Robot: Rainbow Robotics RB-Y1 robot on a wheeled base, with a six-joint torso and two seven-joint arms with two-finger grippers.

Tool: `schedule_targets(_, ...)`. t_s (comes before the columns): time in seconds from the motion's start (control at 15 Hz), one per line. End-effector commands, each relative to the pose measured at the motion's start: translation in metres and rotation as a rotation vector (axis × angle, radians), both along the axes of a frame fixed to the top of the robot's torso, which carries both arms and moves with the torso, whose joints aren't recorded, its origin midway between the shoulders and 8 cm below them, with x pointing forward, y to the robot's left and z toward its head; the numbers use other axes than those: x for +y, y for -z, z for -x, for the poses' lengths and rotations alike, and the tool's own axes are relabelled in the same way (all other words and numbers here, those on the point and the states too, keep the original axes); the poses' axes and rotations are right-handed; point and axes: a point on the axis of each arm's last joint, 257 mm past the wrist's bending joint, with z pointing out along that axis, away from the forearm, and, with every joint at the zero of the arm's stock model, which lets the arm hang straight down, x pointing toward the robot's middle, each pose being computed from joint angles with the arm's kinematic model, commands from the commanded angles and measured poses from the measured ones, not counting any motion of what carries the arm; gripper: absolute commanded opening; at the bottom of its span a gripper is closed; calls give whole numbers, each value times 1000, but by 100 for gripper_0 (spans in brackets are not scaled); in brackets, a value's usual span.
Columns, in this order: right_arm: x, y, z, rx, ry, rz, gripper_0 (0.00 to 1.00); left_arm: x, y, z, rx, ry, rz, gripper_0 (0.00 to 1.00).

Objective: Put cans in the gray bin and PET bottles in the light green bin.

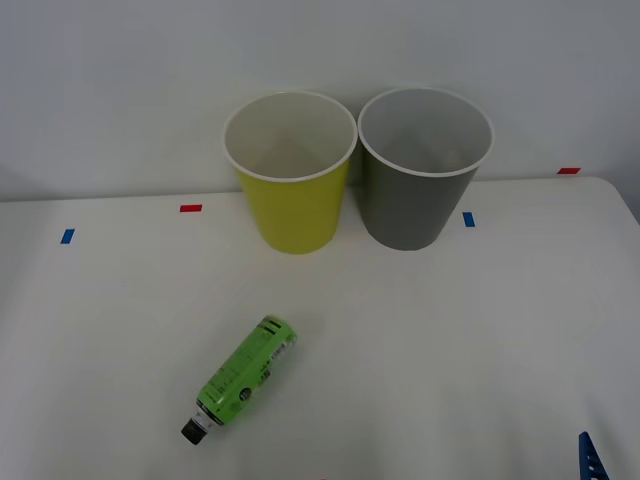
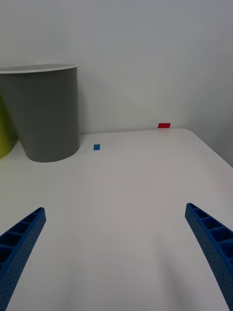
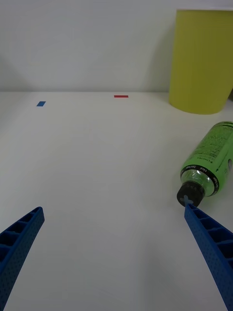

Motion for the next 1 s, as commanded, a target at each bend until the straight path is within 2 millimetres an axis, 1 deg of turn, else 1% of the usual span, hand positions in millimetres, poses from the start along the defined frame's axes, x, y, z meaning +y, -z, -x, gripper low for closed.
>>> schedule_targets(0.07, 0, 0, 0, 0, 0, 0, 100, 0, 0, 0, 0, 0, 0, 100)
schedule_targets(1.0, 0, 0, 0, 0, 0, 0, 100, 0, 0, 0, 0, 0, 0, 100)
